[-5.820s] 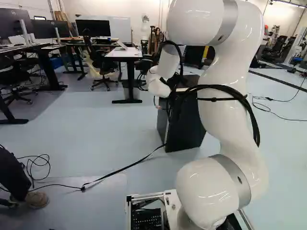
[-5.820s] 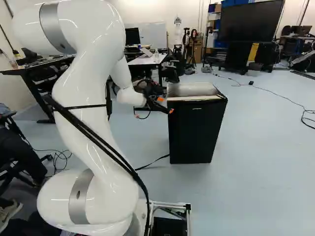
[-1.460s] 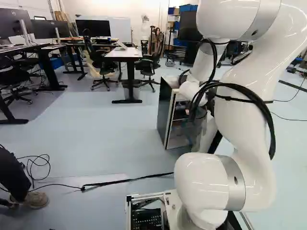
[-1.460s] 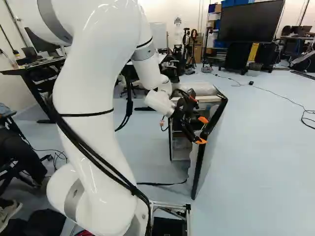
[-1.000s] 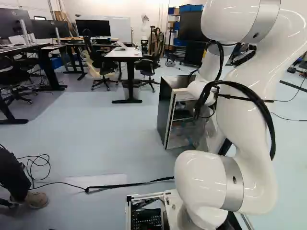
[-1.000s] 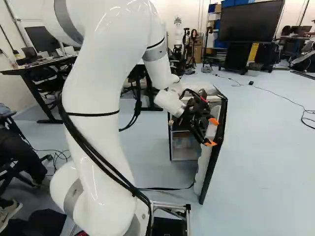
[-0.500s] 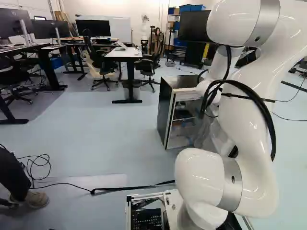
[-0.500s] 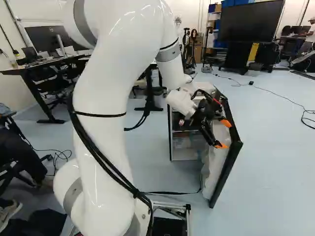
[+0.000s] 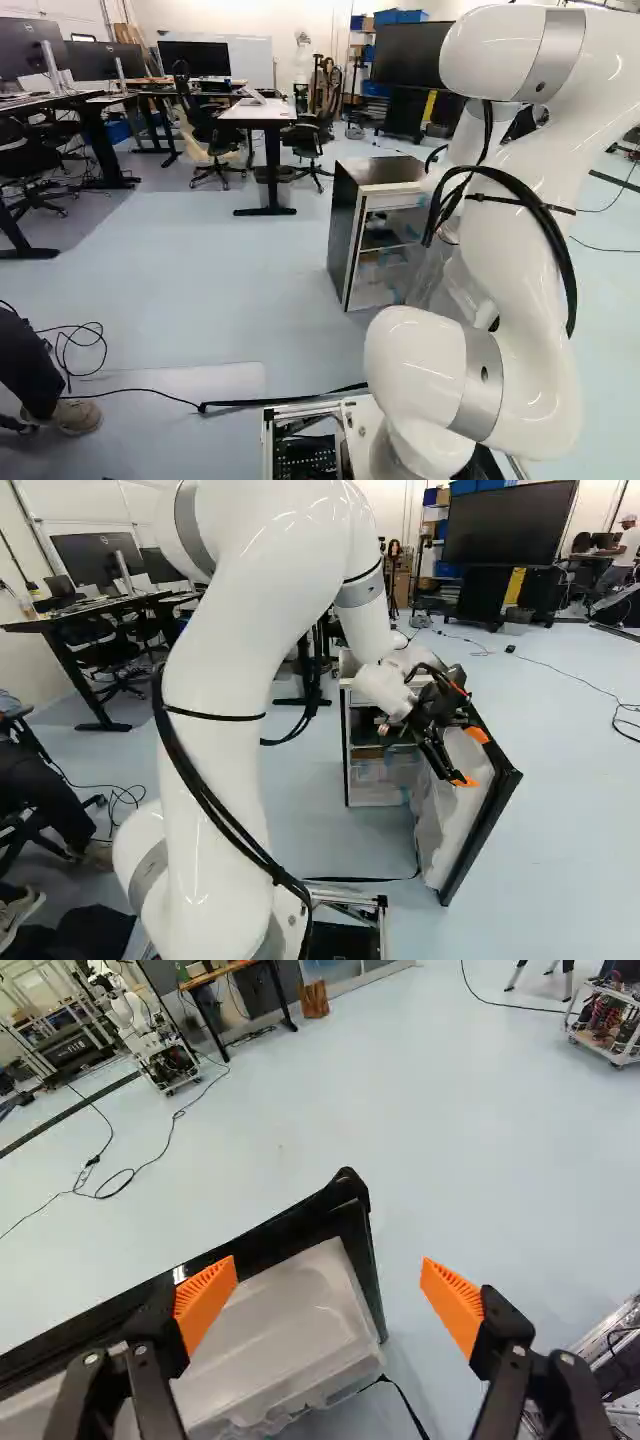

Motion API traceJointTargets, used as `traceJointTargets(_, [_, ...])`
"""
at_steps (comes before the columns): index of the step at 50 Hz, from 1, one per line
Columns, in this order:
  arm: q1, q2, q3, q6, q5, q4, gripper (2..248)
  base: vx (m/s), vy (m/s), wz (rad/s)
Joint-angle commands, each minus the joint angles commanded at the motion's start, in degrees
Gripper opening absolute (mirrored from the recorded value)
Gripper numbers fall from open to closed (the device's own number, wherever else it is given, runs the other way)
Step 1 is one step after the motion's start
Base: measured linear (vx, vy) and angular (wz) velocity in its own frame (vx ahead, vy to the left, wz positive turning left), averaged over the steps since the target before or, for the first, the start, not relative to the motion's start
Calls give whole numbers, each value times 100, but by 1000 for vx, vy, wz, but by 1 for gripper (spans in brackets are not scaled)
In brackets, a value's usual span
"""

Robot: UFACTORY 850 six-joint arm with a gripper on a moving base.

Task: Open the fridge door

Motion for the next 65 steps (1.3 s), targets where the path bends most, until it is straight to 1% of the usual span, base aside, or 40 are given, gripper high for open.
traceJointTargets(6, [26, 26, 40, 0, 0, -64, 247, 0, 0, 0])
traceJointTargets(12, [97, 98, 147, 0, 0, -173, 247, 0, 0, 0])
traceJointTargets(65, [965, 1163, 1635, 0, 0, -1321, 247, 0, 0, 0])
